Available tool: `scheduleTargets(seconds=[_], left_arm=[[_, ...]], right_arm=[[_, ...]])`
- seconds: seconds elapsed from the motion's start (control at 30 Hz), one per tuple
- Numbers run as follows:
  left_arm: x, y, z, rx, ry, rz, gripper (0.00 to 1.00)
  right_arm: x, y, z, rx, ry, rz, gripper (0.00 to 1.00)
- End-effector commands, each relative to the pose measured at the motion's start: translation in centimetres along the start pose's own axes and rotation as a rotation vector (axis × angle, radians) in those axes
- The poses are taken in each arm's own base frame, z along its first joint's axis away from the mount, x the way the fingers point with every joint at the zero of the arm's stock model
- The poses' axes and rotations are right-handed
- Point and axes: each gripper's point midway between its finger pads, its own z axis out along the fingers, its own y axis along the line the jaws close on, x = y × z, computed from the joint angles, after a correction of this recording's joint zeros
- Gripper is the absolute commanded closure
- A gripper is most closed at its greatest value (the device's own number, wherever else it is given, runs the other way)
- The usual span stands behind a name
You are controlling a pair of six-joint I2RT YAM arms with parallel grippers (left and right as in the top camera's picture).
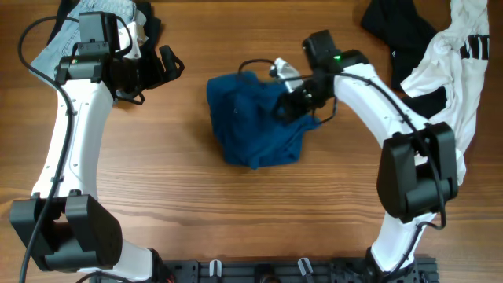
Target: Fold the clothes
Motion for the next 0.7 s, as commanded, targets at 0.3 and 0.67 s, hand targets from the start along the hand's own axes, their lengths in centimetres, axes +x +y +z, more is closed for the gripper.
scheduleTargets(seconds=[0.3,0.67], left_arm=[[-0.1,0.2,0.6,-0.006,0.001,0.011,0.0],[0.5,1.0,2.0,-0.019,0.042,-0.005,0.0]], right_arm=[[-1.4,0.4,-0.2,0.034,-0.044,-0.118,0.12],[-3.2,1.8,3.1,0.148,-0.036,-0.267,0.08]])
